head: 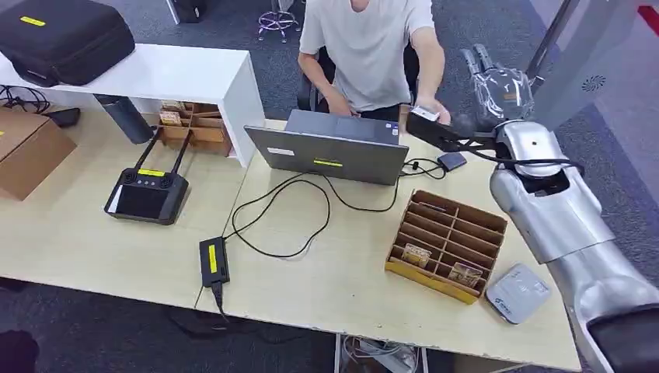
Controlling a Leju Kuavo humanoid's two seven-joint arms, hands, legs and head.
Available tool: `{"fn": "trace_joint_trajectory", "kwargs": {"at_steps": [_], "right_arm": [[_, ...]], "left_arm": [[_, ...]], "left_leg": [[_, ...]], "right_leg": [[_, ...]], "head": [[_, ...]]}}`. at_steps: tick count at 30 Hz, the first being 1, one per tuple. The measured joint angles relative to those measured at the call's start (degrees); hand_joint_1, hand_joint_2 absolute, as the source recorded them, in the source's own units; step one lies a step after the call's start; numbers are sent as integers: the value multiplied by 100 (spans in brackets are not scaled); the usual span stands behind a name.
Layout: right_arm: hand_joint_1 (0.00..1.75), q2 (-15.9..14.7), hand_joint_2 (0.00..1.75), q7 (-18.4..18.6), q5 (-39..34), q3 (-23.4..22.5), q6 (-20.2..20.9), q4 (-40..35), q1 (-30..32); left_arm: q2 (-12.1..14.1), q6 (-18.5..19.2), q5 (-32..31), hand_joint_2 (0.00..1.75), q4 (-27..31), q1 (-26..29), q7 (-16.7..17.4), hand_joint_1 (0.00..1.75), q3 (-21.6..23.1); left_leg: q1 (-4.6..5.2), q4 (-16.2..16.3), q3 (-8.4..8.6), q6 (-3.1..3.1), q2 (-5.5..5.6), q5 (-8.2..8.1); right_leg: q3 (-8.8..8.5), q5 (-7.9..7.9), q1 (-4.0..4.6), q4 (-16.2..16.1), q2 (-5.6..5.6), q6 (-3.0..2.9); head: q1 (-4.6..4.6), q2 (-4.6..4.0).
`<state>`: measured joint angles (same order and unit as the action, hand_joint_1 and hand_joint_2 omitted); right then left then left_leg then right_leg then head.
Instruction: Pass the card to the sensor for recognition and then transmit it.
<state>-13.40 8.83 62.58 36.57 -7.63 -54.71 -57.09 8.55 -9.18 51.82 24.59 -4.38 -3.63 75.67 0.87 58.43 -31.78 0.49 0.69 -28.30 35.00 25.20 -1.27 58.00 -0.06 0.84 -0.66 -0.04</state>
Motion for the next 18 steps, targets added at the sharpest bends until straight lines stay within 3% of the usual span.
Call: {"fn": "trace_joint_trajectory", "kwargs": {"at_steps": [9,18], "right_arm": [[0,-24,175,-18,28,2,-9,-4,-5],[0,-243,175,-37,-9,0,-22,-39,3]], "left_arm": [[-57,0,-42,175,-129,7,-17,0,-35],[-96,15,-90,175,-208,19,-50,0,-101]], "left_leg": [[0,1,2,0,-1,0],[1,2,2,0,-3,0]], "right_leg": [[1,0,0,-1,1,0],[2,-3,0,-2,2,-4]], "head": [[0,0],[-2,0]]}}
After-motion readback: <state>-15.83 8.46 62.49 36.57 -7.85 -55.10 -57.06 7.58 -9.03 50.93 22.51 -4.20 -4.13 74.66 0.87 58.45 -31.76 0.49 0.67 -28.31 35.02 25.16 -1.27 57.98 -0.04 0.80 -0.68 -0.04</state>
